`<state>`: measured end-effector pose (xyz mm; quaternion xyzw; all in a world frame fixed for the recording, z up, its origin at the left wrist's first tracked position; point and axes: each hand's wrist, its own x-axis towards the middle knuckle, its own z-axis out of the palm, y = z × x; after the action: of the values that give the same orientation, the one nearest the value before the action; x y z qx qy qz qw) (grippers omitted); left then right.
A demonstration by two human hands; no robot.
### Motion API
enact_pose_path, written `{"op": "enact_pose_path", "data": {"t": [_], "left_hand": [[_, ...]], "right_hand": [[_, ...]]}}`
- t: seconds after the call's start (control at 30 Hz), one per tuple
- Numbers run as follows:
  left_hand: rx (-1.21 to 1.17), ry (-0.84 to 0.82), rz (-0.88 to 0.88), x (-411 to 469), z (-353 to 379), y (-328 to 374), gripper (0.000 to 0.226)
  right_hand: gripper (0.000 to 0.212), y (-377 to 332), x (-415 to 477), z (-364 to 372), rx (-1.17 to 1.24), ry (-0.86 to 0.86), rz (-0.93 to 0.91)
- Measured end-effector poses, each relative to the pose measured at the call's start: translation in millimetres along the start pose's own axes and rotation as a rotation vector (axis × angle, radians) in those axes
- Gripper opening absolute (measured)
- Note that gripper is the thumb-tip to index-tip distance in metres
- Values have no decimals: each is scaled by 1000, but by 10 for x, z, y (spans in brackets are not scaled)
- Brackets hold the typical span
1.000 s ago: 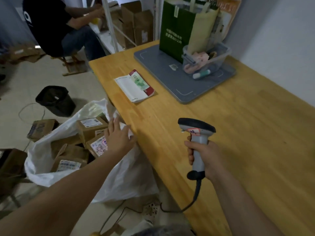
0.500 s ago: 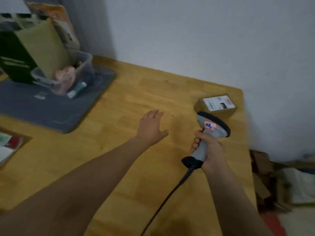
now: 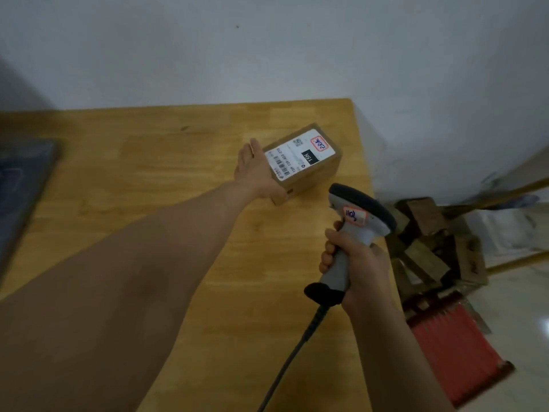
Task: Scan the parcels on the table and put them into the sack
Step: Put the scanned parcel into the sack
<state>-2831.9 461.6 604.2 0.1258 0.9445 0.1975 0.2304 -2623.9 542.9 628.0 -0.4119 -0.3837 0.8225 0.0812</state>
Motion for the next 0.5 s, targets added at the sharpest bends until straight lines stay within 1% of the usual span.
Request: {"op": "enact_pose_path", "data": {"t": [0.13, 0.23, 0.37, 0.5], "left_hand": [[-15, -5, 56, 51, 34, -15, 136], [3, 18, 143, -103, -117, -145, 132], [208, 8, 267, -485, -610, -402, 127], [446, -12, 388, -954, -1128, -621, 124]], "right_hand": [[12, 13, 22, -25, -97, -11, -9], [12, -2, -73, -17, -192, -47, -37], [14, 8, -348, 73, -407, -148, -95], [11, 97, -755, 263, -610, -258, -153]]}}
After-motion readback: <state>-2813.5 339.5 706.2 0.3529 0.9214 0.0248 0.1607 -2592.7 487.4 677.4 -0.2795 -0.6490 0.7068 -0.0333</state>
